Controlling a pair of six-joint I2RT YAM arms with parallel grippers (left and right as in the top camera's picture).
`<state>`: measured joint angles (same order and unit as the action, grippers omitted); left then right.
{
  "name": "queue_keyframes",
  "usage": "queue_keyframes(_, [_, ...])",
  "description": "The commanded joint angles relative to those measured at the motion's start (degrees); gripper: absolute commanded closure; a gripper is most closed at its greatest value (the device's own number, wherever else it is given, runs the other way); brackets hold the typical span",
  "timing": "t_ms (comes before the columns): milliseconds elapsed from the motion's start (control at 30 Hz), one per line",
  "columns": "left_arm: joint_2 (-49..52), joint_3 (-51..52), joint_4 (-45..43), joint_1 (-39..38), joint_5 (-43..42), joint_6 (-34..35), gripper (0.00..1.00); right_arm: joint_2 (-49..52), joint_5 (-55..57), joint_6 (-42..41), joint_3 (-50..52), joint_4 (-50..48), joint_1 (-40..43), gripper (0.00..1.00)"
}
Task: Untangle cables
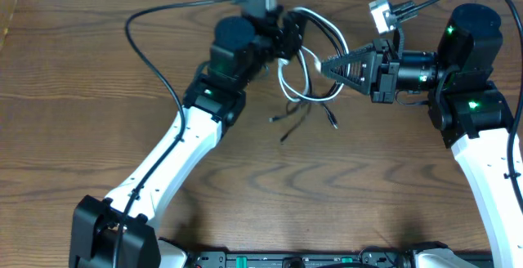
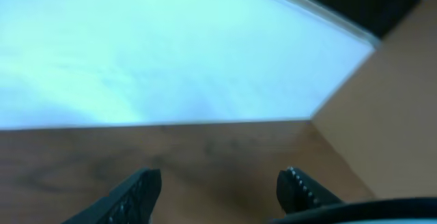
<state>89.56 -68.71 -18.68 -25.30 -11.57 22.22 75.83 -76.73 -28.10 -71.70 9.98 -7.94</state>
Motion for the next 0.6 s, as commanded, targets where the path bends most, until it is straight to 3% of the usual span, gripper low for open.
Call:
queue_keyframes(0, [0.1,-0.5,-1.4,4.5,3.9,-0.8,0.4,-0.4,-3.8,-0.3,-0.6,-0.1,0.2,0.99])
queue_keyframes(133, [-0.2,-0.5,-1.1,9.5,3.9,-0.8,0.41,-0.4,-3.7,0.5,-0.6,0.4,1.6,0.99])
queue_keyframes(233, [-0.9,-0.5,-1.1,12.9,1.8,-1.9,0.4,-0.4,2.0,4.0,-0.6,6.6,3.8,0.99])
queue_keyframes(300, [-1.9,-0.5,-1.1,15.1,-0.7,-3.2,0.4,-0.4,16.2,9.5,-0.6,19.1,5.9,0.99])
queue_keyframes(400, [-3.1,-0.5,-0.7,16.5,-1.0,-3.4,0.4,-0.4,31.1,13.2,-0.6,28.3,6.6,0.99])
queue_keyframes(567, [-3.7,-0.5,1.5,17.2,-0.9,-4.9,0.39,-0.3,53.8,15.5,-0.6,37.1,5.8,0.99])
